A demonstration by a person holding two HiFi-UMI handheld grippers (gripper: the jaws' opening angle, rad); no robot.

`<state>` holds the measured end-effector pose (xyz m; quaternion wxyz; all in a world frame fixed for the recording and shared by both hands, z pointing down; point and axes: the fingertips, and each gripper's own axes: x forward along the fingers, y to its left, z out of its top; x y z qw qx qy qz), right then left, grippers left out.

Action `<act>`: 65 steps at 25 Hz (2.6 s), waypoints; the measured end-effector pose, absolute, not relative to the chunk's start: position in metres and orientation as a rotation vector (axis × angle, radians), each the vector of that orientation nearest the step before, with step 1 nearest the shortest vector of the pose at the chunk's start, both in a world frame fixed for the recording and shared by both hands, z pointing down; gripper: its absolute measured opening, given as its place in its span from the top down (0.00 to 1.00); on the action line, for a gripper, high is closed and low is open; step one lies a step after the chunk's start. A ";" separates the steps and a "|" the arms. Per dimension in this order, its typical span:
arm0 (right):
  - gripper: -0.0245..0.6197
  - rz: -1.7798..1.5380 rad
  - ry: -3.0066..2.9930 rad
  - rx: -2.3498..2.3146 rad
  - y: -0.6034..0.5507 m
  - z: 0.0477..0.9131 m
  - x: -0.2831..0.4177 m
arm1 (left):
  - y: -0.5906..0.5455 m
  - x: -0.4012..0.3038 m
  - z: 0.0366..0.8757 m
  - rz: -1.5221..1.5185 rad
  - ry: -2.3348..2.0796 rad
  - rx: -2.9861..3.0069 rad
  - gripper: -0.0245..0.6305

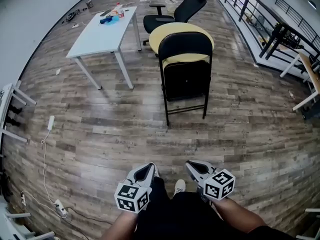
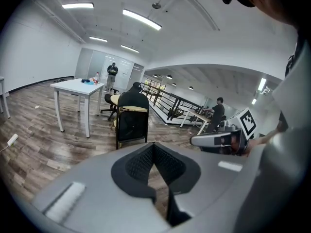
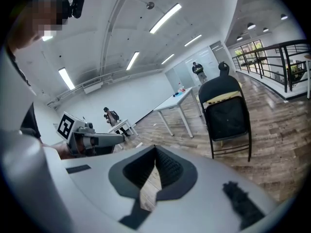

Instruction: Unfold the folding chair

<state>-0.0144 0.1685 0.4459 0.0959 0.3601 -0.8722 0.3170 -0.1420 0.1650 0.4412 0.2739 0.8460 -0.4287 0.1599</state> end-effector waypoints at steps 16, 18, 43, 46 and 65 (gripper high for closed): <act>0.95 0.825 -2.516 1.181 0.062 0.426 -0.086 | 0.045 -0.238 0.429 0.366 -1.120 2.352 0.95; 0.95 0.809 -2.505 1.200 0.053 0.422 -0.093 | 0.034 -0.244 0.426 0.359 -1.102 2.371 0.95; 0.95 0.775 -2.572 1.227 -0.022 0.403 -0.149 | -0.021 -0.318 0.415 0.348 -1.167 2.347 0.95; 0.95 0.791 -2.578 1.218 -0.029 0.409 -0.152 | -0.026 -0.321 0.419 0.353 -1.186 2.331 0.95; 0.95 0.974 -2.505 1.313 -0.116 0.454 -0.140 | -0.123 -0.319 0.424 0.433 -1.157 2.364 0.95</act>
